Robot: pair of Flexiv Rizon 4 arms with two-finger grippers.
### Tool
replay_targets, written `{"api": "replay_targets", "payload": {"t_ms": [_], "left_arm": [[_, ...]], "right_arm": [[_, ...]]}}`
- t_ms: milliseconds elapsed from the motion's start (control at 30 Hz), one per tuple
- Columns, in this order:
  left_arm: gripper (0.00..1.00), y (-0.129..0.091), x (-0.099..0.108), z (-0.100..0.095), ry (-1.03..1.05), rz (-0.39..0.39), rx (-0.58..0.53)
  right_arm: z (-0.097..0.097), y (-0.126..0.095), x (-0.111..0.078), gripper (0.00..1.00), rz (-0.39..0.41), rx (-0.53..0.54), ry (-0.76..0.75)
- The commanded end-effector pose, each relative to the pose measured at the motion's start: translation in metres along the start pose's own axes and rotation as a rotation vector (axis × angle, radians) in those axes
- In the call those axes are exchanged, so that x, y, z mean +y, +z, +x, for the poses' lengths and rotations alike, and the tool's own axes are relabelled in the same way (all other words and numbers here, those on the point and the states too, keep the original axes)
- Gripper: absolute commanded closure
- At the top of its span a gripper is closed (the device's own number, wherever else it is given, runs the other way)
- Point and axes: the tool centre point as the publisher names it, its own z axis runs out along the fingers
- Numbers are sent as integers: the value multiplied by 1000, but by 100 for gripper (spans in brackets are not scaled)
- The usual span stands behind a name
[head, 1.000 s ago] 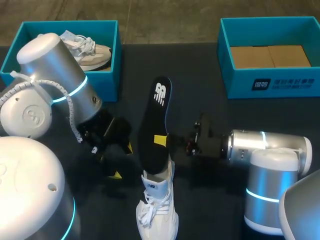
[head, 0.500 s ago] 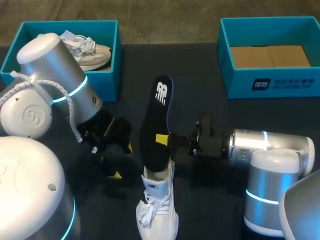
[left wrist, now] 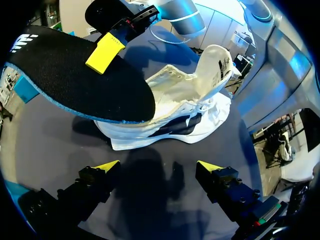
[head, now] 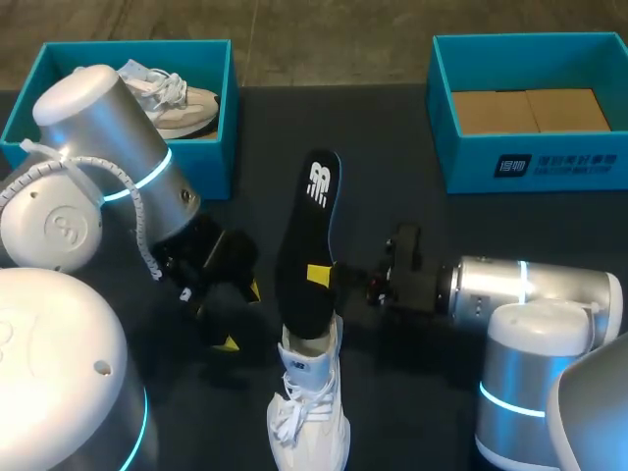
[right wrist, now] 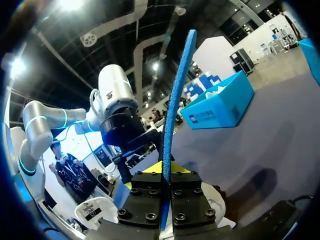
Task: Take the shoe out of the shoebox, open the shoe tongue, remove and reinsert the insole, then place the shoe into the shoebox
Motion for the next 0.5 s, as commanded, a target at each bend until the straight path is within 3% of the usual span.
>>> {"api": "replay_targets", "payload": {"t_ms": [33,500], "left_arm": [[0,1,1,1,0,0,-1],[0,1,1,1,0,0,-1]], "right_arm": [[0,5,-1,100,7,-5,-4],[-5,4,-2,100,10,-32,-19]]}}
